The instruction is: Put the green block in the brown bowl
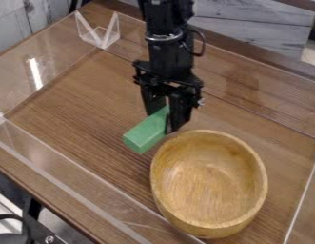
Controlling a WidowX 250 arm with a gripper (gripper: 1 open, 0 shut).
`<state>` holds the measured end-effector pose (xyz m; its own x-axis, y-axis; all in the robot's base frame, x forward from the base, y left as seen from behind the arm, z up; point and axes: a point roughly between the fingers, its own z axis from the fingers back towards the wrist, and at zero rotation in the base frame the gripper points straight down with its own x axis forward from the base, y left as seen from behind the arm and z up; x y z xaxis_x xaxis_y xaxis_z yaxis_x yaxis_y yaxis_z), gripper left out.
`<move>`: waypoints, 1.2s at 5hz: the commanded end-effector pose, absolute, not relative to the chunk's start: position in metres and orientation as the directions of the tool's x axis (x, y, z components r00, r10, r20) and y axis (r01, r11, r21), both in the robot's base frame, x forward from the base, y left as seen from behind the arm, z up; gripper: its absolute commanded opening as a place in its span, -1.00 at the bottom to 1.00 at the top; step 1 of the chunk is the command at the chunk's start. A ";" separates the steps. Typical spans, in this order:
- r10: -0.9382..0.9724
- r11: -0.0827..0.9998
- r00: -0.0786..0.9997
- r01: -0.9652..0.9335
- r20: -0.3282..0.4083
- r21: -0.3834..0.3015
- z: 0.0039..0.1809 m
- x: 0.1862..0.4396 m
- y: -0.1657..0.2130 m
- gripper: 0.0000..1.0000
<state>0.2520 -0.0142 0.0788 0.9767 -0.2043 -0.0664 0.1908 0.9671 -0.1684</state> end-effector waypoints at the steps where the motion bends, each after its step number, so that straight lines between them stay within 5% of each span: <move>1: -0.215 0.964 0.977 0.212 -0.001 -0.160 0.095 0.249 -0.027 -1.00; 6: -0.267 0.949 0.963 0.267 0.027 -0.168 0.096 0.229 -0.064 -1.00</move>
